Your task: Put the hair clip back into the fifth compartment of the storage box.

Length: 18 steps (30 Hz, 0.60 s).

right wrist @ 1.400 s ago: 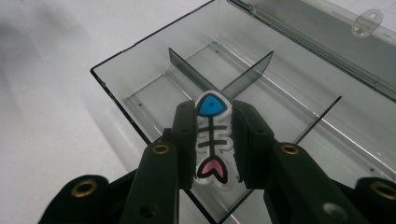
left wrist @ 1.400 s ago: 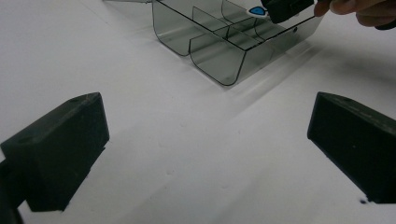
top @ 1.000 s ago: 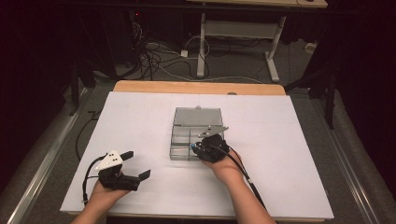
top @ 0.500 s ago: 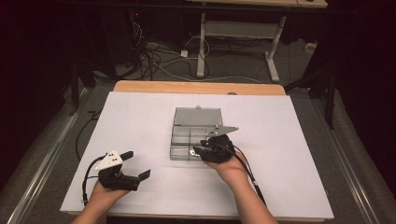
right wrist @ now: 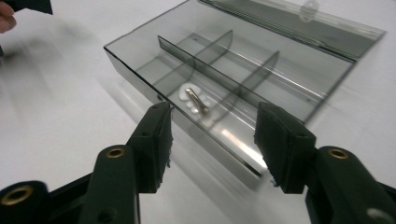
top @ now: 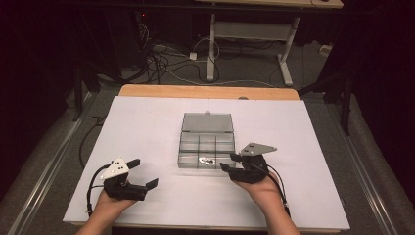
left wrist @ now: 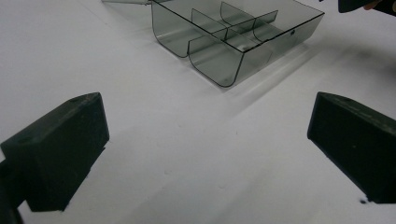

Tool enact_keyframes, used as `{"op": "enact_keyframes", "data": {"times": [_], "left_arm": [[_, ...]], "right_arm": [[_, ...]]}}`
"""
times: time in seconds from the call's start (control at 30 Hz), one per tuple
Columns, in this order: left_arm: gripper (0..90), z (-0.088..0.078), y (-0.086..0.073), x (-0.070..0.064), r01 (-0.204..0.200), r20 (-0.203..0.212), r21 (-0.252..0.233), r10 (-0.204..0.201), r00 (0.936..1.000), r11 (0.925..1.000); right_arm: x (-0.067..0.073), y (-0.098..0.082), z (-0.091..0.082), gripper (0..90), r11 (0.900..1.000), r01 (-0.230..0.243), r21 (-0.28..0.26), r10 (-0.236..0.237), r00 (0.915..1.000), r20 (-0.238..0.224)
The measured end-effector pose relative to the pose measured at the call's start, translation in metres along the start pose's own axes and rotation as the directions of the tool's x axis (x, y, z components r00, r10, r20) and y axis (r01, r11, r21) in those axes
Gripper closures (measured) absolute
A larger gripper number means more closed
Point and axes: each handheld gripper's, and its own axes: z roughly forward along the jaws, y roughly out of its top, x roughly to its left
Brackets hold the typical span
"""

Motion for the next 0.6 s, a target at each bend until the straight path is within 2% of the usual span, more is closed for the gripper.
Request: {"op": "enact_keyframes", "data": {"times": [0.17,0.37,0.6], "left_arm": [[0.0,0.001,0.0,-0.001,-0.005,-0.001,0.007,0.005,1.0,1.0],[0.0,0.001,0.0,0.0,-0.005,-0.002,0.011,0.005,1.0,0.9999],[0.0,0.0,-0.001,0.001,0.006,0.0,0.008,-0.006,1.0,0.9999]], "right_arm": [[-0.009,-0.017,-0.013,40.1,0.999,-0.027,-0.024,0.027,0.9992,0.029],[-0.017,-0.041,-0.02,32.8,0.998,-0.049,-0.029,0.051,0.9967,0.063],[-0.02,-0.059,-0.026,22.4,0.996,-0.069,-0.052,0.073,0.9936,0.086]]}}
